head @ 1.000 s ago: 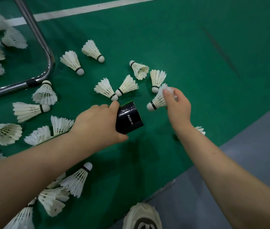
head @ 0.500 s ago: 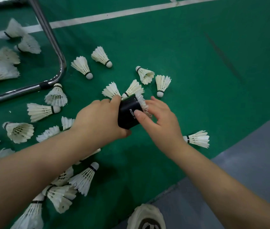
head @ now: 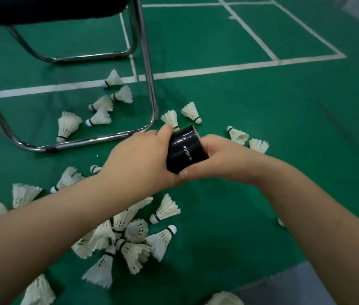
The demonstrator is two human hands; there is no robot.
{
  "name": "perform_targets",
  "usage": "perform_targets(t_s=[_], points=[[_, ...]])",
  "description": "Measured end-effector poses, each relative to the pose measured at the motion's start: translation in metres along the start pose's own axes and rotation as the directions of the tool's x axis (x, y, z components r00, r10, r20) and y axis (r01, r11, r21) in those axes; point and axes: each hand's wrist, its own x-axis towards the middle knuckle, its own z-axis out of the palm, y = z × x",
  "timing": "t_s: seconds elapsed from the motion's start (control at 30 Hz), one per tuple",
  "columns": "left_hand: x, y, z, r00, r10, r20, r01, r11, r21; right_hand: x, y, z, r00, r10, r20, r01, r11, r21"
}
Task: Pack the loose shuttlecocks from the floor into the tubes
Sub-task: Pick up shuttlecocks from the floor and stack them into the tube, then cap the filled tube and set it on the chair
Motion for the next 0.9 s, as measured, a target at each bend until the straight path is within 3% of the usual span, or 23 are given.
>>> perform_targets(t_s=[0.33,0.6,0.73,0.9], points=[[-0.071,-0.069,-0.095,0.968,-0.194,-0.16,0.161,0.967,-0.197,0.021,-0.145,0.053,0.974,-0.214,-0.077,0.176,0.924,-0.339],[-0.098,-0.124,-0.134,0.89,-0.343,-0.3,0.213,0.895,-0.391,0.048,-0.223,0.092,0.888,-0.446,-0.114,0.291,0.735,-0.612],[-0.101,-0.148,-0.128,0.863,-0.422,-0.277,0.244,0.829,-0.503,0.07,-0.236,0.112,0.873,-0.483,-0.063,0.306,0.644,-0.701],[-0.101,-0.172,-0.117,0.85,-0.474,-0.231,0.296,0.791,-0.536,0.096,-0.237,0.131,0.87,-0.491,-0.046,0.307,0.612,-0.729]])
